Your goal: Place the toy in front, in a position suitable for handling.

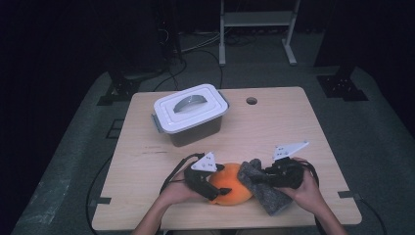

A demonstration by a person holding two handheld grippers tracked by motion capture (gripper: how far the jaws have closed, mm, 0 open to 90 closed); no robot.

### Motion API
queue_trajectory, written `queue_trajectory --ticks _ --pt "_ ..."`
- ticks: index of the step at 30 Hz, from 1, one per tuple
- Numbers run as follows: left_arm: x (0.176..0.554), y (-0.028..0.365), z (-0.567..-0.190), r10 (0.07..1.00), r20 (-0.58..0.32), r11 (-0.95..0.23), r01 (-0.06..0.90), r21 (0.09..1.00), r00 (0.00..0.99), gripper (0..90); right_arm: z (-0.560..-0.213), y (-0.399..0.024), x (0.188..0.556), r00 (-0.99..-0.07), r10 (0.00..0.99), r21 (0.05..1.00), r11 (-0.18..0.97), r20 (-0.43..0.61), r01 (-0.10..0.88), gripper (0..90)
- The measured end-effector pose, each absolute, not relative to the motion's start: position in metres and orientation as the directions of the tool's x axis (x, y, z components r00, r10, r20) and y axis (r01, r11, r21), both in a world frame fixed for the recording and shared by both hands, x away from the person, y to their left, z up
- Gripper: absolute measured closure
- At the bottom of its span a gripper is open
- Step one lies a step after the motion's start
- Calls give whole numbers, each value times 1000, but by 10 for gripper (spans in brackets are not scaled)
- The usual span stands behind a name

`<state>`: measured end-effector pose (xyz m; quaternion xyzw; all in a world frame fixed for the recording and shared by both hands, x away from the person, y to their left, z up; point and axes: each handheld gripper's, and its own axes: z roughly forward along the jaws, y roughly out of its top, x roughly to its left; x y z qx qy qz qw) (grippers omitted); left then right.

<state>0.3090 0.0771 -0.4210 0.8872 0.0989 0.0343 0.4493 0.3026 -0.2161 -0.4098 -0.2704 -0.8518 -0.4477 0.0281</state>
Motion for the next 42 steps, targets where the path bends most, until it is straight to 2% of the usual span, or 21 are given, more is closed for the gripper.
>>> queue_trajectory --ticks 7,14,15,19,22,25,32,36,42 --pt "308 74 -422 198 -28 -585 140 799 980 205 -440 -248 295 -795 500 691 439 343 574 726" --pt "307 74 -422 182 -17 -593 124 796 983 206 -413 -242 303 -818 473 750 396 328 530 727" --pt "305 74 -422 178 -12 -599 117 792 984 207 -401 -231 307 -835 452 766 400 313 503 727" --pt "304 75 -422 177 -8 -601 115 791 984 208 -395 -210 312 -856 432 757 448 282 476 727" --pt "305 76 -423 176 -7 -596 112 795 984 207 -400 -206 313 -859 429 746 466 280 476 727" --pt "304 75 -424 172 -3 -594 106 797 985 207 -414 -215 311 -841 428 745 428 331 511 726" --pt "303 72 -423 172 -2 -594 105 798 985 204 -436 -241 301 -801 466 690 438 375 577 722" --pt "303 71 -422 171 3 -598 101 795 985 200 -427 -242 302 -805 475 707 427 354 563 722" --pt "300 70 -421 158 12 -606 87 790 987 173 -396 -209 313 -851 421 767 415 315 490 718"
